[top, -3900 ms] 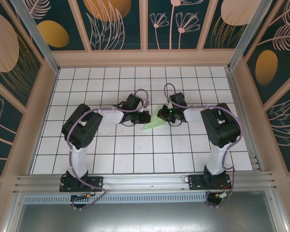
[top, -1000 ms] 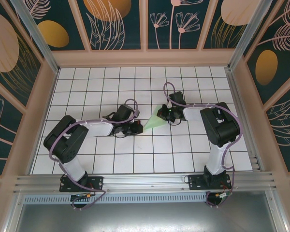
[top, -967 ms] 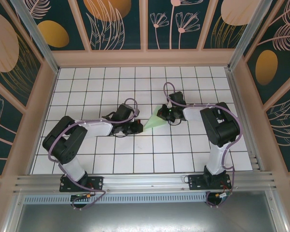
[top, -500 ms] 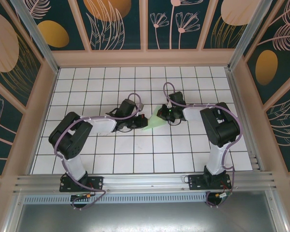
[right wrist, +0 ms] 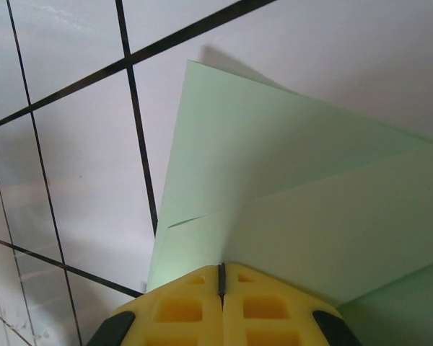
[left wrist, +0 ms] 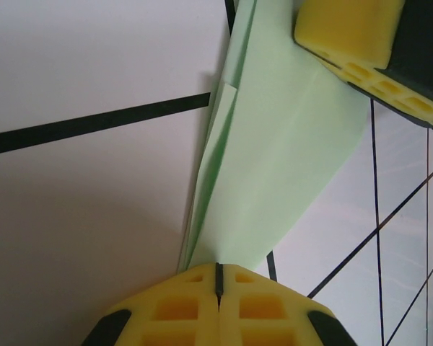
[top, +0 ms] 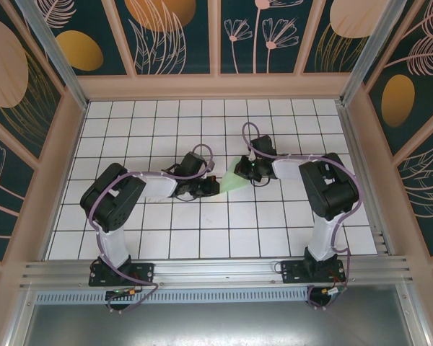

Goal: Fold a paper plane with a square sheet of paper (pick it up from the middle)
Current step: Fourth fold the wing at the center of the table.

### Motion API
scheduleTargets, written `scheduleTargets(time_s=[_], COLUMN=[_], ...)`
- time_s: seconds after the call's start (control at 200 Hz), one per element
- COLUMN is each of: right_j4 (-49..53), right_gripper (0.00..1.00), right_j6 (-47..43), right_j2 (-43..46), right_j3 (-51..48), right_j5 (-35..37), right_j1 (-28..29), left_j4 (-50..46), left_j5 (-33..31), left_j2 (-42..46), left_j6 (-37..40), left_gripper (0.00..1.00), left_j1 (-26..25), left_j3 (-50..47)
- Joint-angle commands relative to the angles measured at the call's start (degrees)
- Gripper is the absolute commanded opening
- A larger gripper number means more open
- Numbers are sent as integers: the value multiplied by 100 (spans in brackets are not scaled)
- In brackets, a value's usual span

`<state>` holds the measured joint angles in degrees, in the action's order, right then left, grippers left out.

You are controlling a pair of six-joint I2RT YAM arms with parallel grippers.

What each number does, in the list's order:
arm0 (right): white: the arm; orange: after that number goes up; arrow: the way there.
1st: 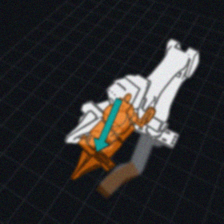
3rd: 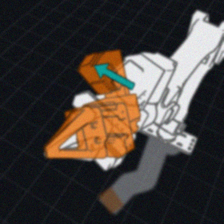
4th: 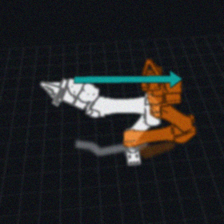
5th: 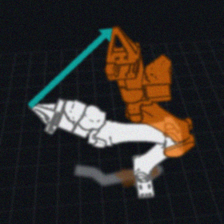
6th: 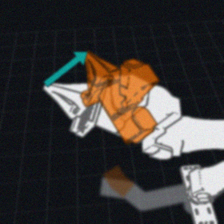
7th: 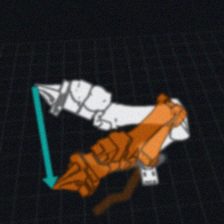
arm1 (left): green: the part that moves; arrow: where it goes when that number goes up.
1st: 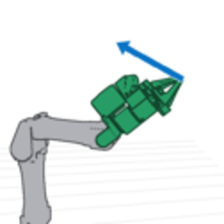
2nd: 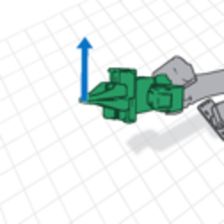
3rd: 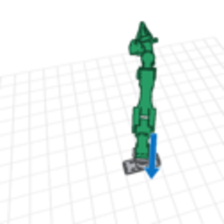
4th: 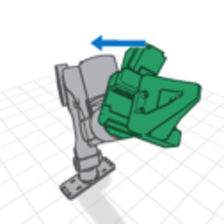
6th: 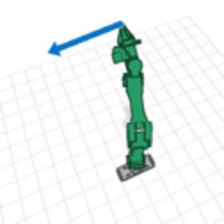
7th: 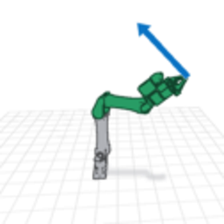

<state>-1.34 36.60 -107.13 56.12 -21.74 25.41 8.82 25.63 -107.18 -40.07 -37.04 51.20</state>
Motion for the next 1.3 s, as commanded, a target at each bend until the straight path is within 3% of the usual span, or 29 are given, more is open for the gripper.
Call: scheduleTargets(time_s=[0.0,0.425,0.916,1.296], right_j4=[26,-700,-340,-507], right_gripper=[0,0,0,0], right_j6=[-385,-266,-423,-521], right_j2=[518,305,-106,-89], right_j3=[-5,-558,-428,-416], right_j5=[48,-540,-338,-595], right_j1=[49,562,650,623], left_j4=[-446,-505,197,-484], left_j5=[-119,-262,-28,-360], left_j2=[-135,-141,241,-260], left_j6=[140,101,17,91], left_gripper=[0,0,3,0], left_j1=[44,47,47,47], left_j3=[-141,-145,50,104])
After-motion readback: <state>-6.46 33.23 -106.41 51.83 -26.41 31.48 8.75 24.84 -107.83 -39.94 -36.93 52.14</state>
